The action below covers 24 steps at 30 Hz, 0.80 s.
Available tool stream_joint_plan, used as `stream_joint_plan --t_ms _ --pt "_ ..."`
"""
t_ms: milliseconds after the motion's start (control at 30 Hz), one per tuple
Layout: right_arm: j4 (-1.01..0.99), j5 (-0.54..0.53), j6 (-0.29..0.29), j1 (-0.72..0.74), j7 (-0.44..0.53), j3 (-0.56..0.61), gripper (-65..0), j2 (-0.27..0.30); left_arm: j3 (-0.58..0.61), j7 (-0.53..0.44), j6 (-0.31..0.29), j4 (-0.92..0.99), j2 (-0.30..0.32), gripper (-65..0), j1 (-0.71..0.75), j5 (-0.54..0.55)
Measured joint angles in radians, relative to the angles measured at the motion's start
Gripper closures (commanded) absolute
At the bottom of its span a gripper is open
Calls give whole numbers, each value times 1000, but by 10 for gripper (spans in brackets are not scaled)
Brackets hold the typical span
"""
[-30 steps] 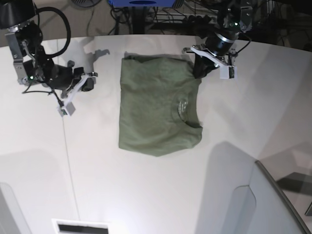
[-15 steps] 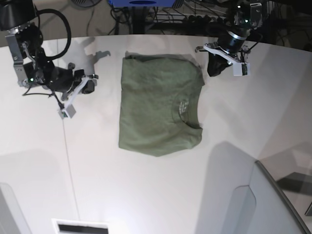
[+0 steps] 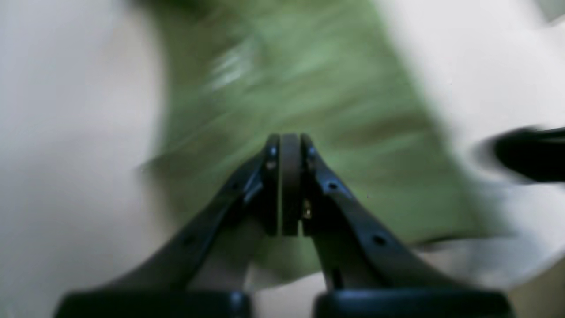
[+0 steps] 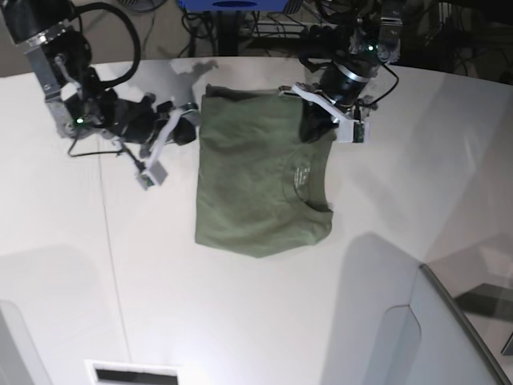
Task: Layout the t-shirt on the table in an organized manner, then fold the t-shirt properly
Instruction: 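Grasp the folded shirt's edge with both grippers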
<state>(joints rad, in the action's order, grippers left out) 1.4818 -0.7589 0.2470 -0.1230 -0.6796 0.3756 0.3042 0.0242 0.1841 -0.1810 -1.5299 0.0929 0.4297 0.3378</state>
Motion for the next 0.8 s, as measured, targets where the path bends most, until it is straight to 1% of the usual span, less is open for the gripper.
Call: stream_joint_plan --t_ms 67,167,267,367,433,500,567,800 --pt "-3 1 0 0 0 26 0 -10 9 -1 13 21 4 0 0 -27" --pt "-3 8 -3 1 2 59 0 -31 11 -4 2 42 1 0 1 -60" --pt "-5 5 -1 9 0 81 0 -41 12 -5 -2 41 35 0 6 -72" --pt "-40 3 1 26 8 87 0 -56 3 -5 17 30 55 0 20 -77" --pt "-85 0 0 31 21 87 0 -54 9 -4 -1 21 65 0 25 -77" --pt "-129 0 0 31 58 87 0 -52 10 -5 2 19 66 0 24 -76" --pt "-166 -8 11 33 86 87 0 -52 10 -5 1 19 66 0 21 -76" --pt "-185 -23 16 38 91 87 0 -50 7 -8 2 47 80 0 17 -76"
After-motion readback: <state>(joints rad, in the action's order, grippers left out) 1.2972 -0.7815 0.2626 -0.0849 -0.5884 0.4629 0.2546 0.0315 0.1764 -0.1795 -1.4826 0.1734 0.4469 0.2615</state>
